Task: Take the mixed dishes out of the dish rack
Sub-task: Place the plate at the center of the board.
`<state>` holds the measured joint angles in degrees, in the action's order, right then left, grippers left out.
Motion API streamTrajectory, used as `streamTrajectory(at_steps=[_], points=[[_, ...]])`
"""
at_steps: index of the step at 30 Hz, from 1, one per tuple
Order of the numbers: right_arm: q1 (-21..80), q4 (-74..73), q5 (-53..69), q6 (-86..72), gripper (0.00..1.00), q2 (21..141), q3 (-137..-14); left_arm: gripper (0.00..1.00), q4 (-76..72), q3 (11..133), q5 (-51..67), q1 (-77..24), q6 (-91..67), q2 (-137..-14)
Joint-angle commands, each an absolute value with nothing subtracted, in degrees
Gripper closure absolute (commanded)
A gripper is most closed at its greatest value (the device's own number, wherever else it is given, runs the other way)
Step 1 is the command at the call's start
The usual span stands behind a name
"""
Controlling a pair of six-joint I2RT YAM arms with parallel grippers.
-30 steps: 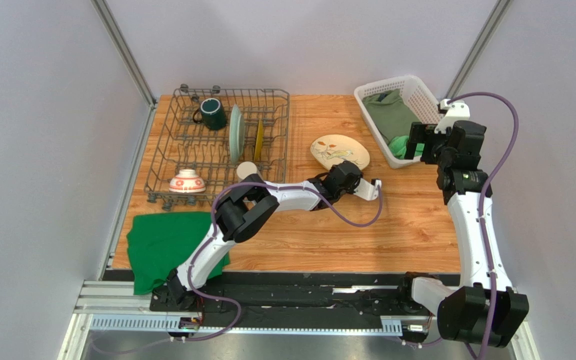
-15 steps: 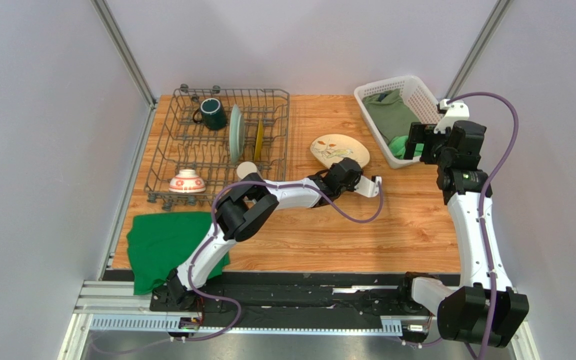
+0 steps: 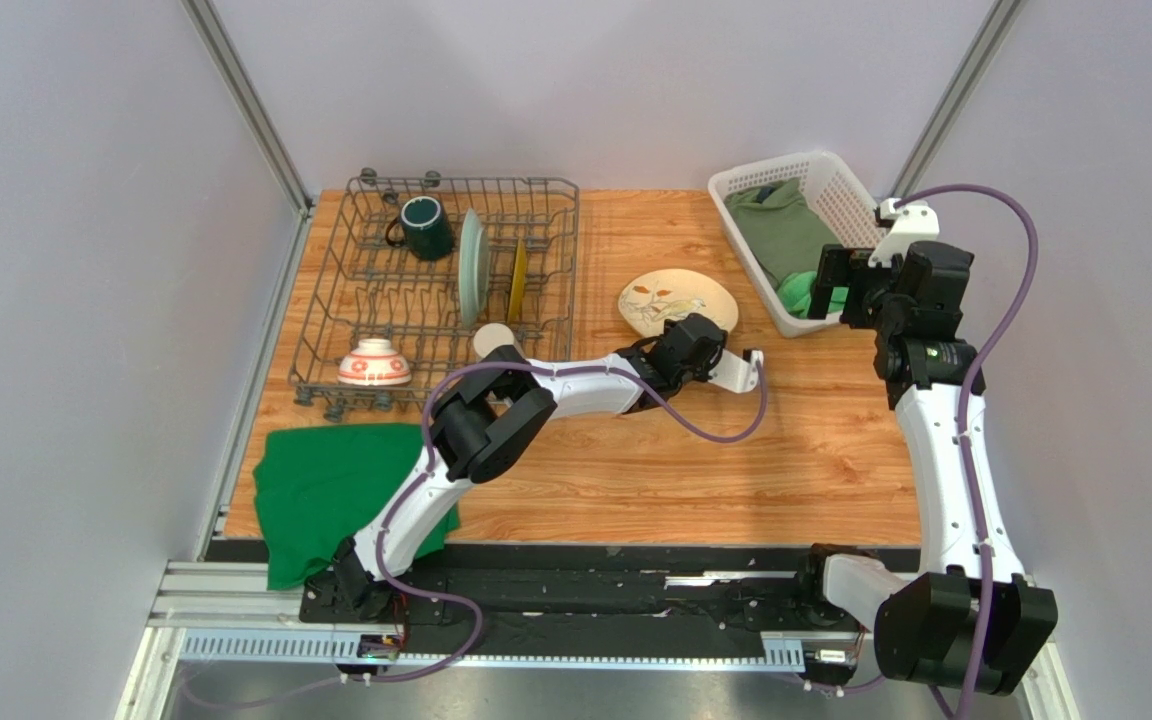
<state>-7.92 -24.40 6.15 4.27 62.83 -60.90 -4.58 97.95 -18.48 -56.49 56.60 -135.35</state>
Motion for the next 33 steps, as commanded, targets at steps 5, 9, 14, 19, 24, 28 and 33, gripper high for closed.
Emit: streamTrajectory(at_steps=[5,9,14,19,24,28,33], points=[[-8.2,-21.6,7.2,3.9,0.01,61.0,-61.2,0.45,-1.4,99.9,-16.7,-56.3,54.0,-131.5],[-8.2,-21.7,7.4,3.8,0.01,60.9,-61.3,0.43,3.6,99.8,-14.6,-56.4,52.7,-129.6],[-8.2,-21.7,7.6,3.7,0.01,60.6,-61.2,0.41,8.7,99.8,-12.3,-56.5,51.4,-127.8],[-8.3,-21.7,8.0,3.6,0.01,60.4,-61.2,0.41,13.1,99.9,-9.6,-56.6,49.7,-125.5],[-8.3,-21.8,8.4,3.4,0.01,60.3,-61.2,0.4,16.7,99.8,-7.5,-56.8,47.0,-122.2],[-8.3,-21.8,8.8,3.5,0.01,60.2,-61.3,0.4,19.2,99.7,-5.7,-56.7,42.7,-117.9],[-8.3,-21.9,9.1,3.3,0.01,59.9,-61.3,0.4,20.9,97.6,-5.2,-56.3,36.0,-109.1]])
